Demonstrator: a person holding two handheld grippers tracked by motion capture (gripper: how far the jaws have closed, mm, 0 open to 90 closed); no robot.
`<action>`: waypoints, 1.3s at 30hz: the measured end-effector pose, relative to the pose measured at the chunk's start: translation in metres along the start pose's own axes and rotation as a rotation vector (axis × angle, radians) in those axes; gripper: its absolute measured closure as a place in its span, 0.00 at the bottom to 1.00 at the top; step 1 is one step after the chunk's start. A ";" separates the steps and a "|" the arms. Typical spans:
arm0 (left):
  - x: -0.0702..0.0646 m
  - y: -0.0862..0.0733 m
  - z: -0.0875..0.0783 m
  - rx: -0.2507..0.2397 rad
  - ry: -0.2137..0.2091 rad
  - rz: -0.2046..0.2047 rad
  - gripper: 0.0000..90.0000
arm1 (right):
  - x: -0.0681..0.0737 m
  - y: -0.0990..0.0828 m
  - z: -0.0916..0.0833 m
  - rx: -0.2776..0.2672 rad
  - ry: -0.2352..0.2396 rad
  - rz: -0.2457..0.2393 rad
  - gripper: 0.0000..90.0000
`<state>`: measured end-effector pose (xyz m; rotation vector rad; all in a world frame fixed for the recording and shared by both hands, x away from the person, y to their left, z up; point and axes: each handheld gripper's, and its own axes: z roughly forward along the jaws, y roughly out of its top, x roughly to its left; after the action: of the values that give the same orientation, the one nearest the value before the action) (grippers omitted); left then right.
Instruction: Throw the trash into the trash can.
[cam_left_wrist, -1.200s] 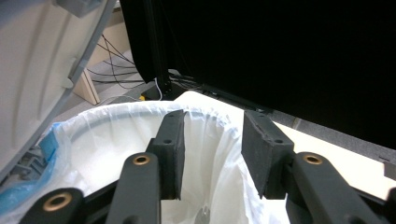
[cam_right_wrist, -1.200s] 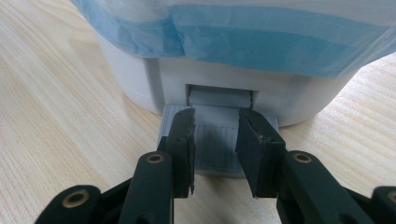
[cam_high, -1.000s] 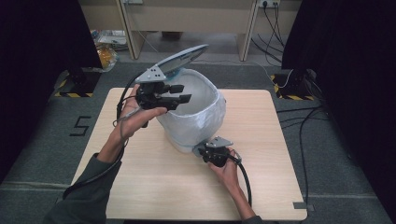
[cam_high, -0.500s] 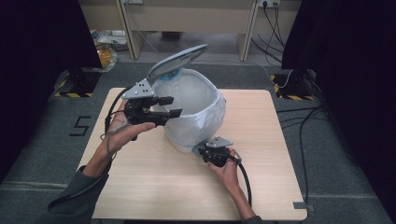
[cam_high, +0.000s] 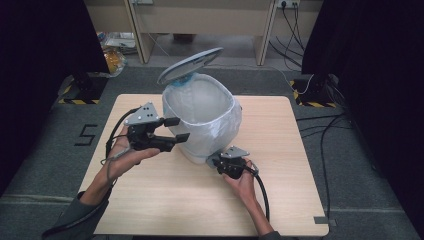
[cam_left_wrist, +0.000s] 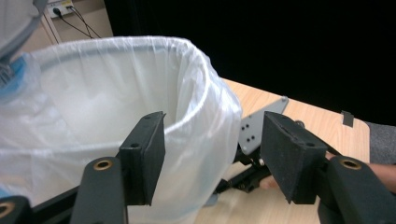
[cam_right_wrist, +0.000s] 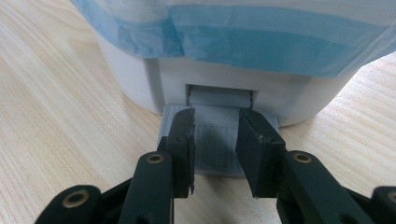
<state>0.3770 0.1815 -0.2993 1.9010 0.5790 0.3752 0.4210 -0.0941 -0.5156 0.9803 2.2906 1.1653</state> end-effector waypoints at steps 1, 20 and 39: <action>-0.001 -0.006 -0.001 0.006 0.004 0.000 0.43 | 0.000 0.000 0.000 0.000 0.000 0.000 0.74; -0.009 -0.056 -0.012 0.046 0.020 -0.014 0.33 | 0.000 0.000 0.000 0.001 -0.001 0.000 0.74; -0.021 -0.098 -0.005 0.043 -0.012 -0.004 0.18 | 0.000 0.000 0.000 0.001 0.000 0.001 0.74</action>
<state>0.3357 0.2048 -0.3879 1.9421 0.5869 0.3506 0.4209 -0.0942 -0.5156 0.9814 2.2911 1.1647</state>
